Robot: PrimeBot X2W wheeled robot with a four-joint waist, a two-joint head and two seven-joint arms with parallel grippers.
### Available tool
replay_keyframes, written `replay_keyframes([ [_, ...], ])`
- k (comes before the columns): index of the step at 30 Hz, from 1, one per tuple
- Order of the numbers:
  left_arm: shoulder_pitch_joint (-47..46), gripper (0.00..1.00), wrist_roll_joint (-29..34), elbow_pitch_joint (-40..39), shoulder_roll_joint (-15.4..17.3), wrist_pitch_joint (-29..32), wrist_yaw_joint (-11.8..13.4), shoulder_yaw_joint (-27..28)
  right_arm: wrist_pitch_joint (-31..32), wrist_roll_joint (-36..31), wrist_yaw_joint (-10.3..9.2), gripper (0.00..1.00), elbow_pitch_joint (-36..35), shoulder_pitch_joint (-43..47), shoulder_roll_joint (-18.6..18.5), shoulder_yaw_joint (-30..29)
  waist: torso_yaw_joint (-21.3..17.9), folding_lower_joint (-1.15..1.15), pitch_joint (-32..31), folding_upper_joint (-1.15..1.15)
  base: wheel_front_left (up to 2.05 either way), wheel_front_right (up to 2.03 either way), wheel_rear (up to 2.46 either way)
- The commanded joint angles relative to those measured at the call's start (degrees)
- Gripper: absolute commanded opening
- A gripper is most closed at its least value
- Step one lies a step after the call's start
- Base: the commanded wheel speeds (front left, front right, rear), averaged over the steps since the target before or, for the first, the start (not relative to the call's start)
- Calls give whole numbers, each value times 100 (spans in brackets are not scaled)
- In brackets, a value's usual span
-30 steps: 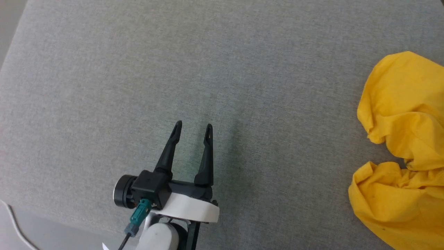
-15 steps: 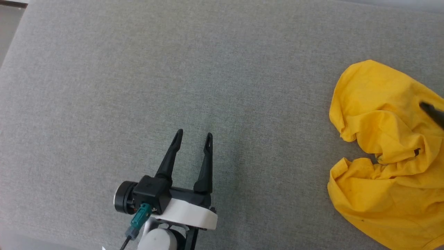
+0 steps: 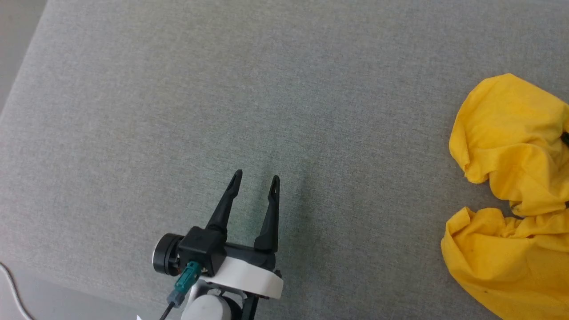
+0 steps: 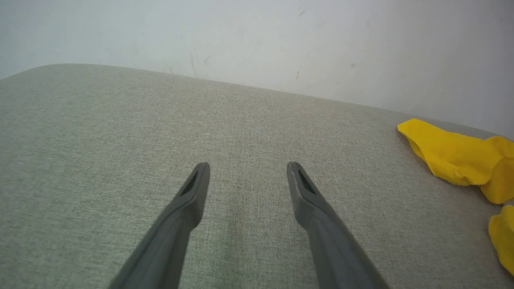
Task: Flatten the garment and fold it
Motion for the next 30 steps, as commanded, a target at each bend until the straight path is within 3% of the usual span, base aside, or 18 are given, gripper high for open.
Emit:
replay_keyframes([
  [1,28,100,39,20,-26,-27,-35,14,-39,-51,-5,0,78,86,268,206,-1,-1,-116,-1,0,0,0],
  [14,-7,100,-56,-51,-27,-27,-37,-28,-359,-281,-5,0,-690,-1496,588,-257,123,-1,-174,-1,0,0,0],
  [19,-90,100,-169,-80,-27,-27,19,-186,-328,-841,-5,0,-237,-2114,651,-438,365,-1,108,-1,0,0,0],
  [25,-257,100,-280,-107,-28,-27,151,-416,-445,-1537,-5,0,725,-2211,641,-624,641,-1,351,-1,0,0,0],
  [26,-284,100,-287,-104,-28,-27,176,-443,-506,-1605,-5,16,848,-2205,671,-662,650,-1,380,-1,0,0,0],
  [27,-311,100,-292,-98,-28,-27,198,-468,-571,-1670,-5,100,928,-2192,701,-650,642,-1,399,-1,0,0,0],
  [30,-395,100,-305,-81,-28,-27,239,-515,-761,-1668,-5,100,1010,-2210,835,-577,532,-1,382,-1,0,0,0],
])
